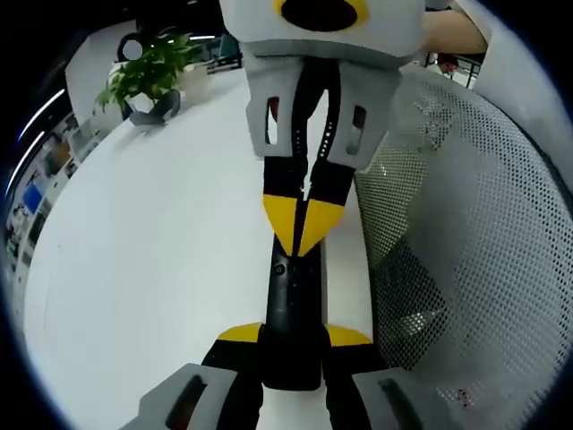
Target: Press the specified remote control buttons in sequence, fully releasing each button before pressing the next.
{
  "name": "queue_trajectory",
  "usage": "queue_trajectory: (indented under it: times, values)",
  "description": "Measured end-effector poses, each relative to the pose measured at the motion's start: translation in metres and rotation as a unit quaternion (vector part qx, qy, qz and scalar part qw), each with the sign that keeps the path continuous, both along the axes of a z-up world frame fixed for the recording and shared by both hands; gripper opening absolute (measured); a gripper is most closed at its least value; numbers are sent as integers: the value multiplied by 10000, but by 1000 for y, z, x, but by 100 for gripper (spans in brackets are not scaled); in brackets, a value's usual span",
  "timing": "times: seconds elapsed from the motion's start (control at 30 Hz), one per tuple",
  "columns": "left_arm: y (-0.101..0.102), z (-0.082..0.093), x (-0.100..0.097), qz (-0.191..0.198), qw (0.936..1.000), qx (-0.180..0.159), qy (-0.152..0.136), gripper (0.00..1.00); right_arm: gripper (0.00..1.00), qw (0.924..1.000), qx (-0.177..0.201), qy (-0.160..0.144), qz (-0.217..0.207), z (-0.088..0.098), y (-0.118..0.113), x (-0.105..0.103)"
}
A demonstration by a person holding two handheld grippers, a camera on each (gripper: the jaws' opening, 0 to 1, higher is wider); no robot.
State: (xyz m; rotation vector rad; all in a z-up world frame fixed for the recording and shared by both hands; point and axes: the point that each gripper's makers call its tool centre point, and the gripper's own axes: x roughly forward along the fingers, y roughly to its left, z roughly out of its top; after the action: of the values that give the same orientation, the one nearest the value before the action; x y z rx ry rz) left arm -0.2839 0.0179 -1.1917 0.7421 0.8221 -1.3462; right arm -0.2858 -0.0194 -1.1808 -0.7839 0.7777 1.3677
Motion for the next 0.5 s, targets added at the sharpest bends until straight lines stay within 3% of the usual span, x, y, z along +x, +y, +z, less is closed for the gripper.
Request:
queue_trajectory:
  times: [0.2, 0.33, 0.5]
  values:
    - [0, 0, 0, 13, 10000, -9, 2, 24, 0, 9999, 91, 30, -46, 1, 0, -1]
    - [0, 0, 0, 23, 10000, 10, 6, 24, 0, 9998, -137, -73, 101, -1, -11, 0]
    - [0, 0, 0, 28, 10000, 5, 5, 24, 0, 9996, -208, -117, 167, -1, -9, 0]
